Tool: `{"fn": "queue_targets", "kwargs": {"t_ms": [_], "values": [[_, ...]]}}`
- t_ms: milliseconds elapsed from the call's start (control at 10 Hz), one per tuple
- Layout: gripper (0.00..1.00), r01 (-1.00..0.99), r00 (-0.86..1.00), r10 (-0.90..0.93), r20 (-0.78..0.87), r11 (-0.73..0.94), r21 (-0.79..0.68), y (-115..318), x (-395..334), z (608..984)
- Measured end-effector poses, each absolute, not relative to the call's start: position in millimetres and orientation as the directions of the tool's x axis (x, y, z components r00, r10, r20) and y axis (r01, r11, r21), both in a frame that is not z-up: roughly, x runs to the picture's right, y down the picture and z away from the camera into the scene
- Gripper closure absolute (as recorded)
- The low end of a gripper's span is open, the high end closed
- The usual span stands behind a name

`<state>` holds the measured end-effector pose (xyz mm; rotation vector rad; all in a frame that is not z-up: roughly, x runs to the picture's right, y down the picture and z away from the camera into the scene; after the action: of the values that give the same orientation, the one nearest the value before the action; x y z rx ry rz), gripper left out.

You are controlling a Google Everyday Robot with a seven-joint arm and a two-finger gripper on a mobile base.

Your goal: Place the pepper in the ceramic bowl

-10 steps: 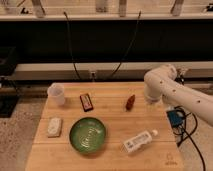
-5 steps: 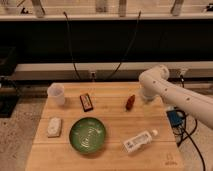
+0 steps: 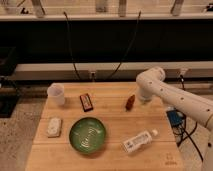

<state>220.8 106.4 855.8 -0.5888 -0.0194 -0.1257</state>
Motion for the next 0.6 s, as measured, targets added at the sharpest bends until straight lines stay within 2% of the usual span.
{"fn": "queue_targets", "kwargs": {"t_ms": [600], "values": [[0.20,0.152,0.988,-0.134,0.075,0.799,-0.582,121.6,215.0,878.7]]}}
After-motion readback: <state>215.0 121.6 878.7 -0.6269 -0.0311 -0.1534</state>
